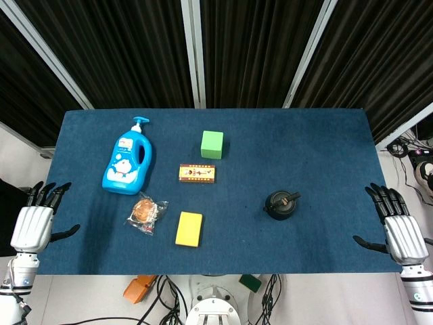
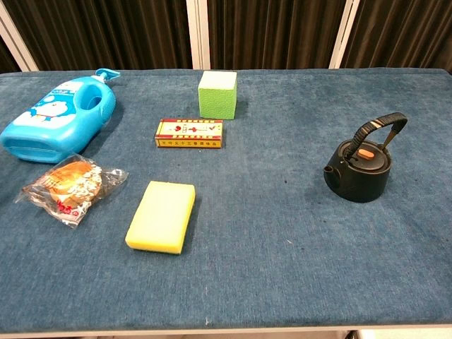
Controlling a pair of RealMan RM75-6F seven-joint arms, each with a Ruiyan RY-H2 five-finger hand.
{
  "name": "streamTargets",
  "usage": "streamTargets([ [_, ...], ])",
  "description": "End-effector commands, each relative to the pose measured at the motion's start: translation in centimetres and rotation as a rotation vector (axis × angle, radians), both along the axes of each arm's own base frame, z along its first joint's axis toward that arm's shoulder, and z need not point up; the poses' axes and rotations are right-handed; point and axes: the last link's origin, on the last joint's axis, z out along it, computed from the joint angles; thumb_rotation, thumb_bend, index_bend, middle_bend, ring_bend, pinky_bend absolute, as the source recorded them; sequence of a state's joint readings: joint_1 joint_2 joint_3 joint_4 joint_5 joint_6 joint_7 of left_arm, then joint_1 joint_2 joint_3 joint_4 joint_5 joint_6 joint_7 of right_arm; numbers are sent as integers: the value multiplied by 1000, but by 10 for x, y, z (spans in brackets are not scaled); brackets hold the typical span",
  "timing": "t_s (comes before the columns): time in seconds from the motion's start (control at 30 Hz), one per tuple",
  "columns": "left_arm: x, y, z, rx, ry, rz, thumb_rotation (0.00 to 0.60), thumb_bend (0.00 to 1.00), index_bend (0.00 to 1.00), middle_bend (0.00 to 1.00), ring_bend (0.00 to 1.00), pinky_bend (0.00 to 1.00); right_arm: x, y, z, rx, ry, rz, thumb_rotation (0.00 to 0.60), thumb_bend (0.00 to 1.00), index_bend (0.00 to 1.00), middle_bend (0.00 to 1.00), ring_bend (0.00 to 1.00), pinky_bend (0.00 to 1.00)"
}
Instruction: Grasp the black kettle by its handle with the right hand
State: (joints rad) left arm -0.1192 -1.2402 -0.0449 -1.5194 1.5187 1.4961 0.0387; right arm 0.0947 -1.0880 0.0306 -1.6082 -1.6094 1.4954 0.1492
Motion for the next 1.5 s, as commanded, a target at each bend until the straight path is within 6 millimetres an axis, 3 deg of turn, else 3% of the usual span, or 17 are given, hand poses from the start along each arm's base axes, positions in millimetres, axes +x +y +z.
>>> streamTargets([
  [0.03, 0, 2, -1, -4, -1, 6, 600, 17, 134, 221, 125, 0, 6, -8, -3, 19, 10, 12, 600, 0, 34, 83, 0, 0],
  [0.27, 1, 2, -1, -4, 6, 10, 600, 17, 134, 221, 125, 0, 42, -40, -17, 167, 63, 132, 600, 0, 52, 85, 0, 0],
  [0.47, 0, 1, -1, -1, 5, 13, 600, 17, 134, 221, 125, 0, 87, -81, -42, 289, 212, 255, 600, 0, 206, 166, 88, 0],
  [0.63, -5, -1, -2, -5, 6, 33, 600, 17, 134, 221, 125, 0, 112, -102, -65, 355, 280, 294, 600, 0, 305, 246, 183, 0],
  [0.9, -10, 0, -3, -8, 8, 49, 600, 17, 134, 221, 125, 0, 120, -115, -89, 420, 352, 284, 600, 0, 380, 309, 247, 0],
  [1.5, -14, -1, -6, -17, 3, 58, 600, 17, 134, 221, 125, 0, 113, -125, -114, 476, 432, 229, 600, 0, 680, 554, 509, 0],
])
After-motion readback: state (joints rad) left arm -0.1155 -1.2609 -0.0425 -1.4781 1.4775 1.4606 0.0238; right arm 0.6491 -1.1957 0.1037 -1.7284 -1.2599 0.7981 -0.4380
